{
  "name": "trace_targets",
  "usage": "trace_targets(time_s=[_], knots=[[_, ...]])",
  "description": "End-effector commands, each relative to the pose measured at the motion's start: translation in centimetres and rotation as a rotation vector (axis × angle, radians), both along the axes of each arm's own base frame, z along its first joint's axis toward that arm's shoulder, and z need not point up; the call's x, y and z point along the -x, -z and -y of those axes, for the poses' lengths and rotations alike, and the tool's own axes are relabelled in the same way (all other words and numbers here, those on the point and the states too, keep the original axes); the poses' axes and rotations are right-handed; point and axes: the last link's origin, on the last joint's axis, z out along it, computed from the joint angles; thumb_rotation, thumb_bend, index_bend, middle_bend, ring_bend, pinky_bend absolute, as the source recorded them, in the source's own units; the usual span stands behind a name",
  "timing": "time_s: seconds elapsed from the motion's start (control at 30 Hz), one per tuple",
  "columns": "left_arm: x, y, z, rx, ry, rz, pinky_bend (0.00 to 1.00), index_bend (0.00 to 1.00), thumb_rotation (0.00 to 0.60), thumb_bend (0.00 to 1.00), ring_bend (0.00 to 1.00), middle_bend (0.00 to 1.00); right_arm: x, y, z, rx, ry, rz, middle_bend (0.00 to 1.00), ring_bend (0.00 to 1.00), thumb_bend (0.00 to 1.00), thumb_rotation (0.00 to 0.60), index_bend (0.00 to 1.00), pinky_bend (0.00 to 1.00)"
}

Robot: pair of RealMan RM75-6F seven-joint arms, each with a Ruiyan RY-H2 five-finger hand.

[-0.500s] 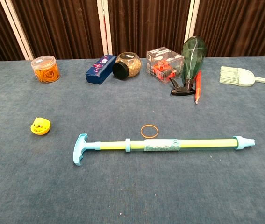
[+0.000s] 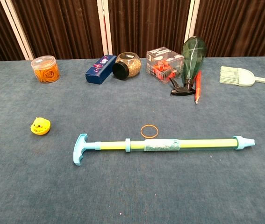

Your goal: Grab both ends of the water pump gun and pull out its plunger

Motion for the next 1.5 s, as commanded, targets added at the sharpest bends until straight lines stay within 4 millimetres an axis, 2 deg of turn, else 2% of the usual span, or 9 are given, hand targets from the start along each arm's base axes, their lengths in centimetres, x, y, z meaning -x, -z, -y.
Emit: trace_targets(time_s=[0.03, 0.1, 0.2, 0.37, 0.5, 0.63, 0.8, 1.07, 1.5], knots=[[-0.4, -0.1, -0.8, -0.014, 0.018, -0.022, 0.02, 0.0, 0.6, 0.0, 0.0, 0.0, -0.6, 2.2, 0.7, -0.018, -0.079, -0.018, 0.0, 0.0, 0.26, 0.485, 0.15, 0.14], [-0.4, -0.2, -1.2, -0.029, 0.009, -0.042, 0.02, 0.0, 0.6, 0.0, 0.0, 0.0, -0.7, 4.3, 1.1, -0.036, -0.102, -0.048, 0.0, 0.0, 0.26, 0.489, 0.22, 0.14], [-0.1, -0.2, -1.5, -0.028, -0.02, -0.065, 0.02, 0.0, 0.6, 0.0, 0.0, 0.0, -0.9, 6.3, 1.7, -0.056, -0.097, -0.059, 0.0, 0.0, 0.26, 0.489, 0.31, 0.14], [0.8, 0.3, -2.9, -0.009, -0.054, -0.105, 0.02, 0.0, 0.6, 0.0, 0.0, 0.0, -1.5, 8.4, 3.3, -0.074, -0.091, -0.084, 0.0, 0.0, 0.3, 0.498, 0.39, 0.14], [0.8, 0.8, -3.8, 0.017, -0.053, -0.082, 0.02, 0.0, 0.6, 0.0, 0.0, 0.0, -1.6, 9.7, 4.2, -0.096, -0.076, -0.089, 0.0, 0.0, 0.35, 0.531, 0.45, 0.14], [0.5, 1.2, -4.9, 0.036, -0.041, -0.076, 0.02, 0.0, 0.6, 0.01, 0.0, 0.0, -1.6, 10.8, 5.1, -0.111, -0.065, -0.102, 0.0, 0.0, 0.35, 0.532, 0.44, 0.14], [0.7, 1.9, -6.4, 0.053, -0.056, -0.082, 0.02, 0.0, 0.6, 0.01, 0.0, 0.0, -1.8, 11.9, 6.7, -0.113, -0.063, -0.089, 0.0, 0.0, 0.35, 0.532, 0.38, 0.14], [0.9, 2.3, -8.3, 0.053, -0.079, -0.095, 0.02, 0.0, 0.6, 0.01, 0.0, 0.0, -2.5, 14.3, 8.8, -0.135, -0.085, -0.07, 0.0, 0.0, 0.35, 0.534, 0.35, 0.14], [1.6, 2.6, -10.3, 0.05, -0.116, -0.1, 0.02, 0.0, 0.6, 0.01, 0.0, 0.0, -2.8, 15.9, 10.3, -0.124, -0.094, -0.038, 0.0, 0.0, 0.35, 0.534, 0.35, 0.14]])
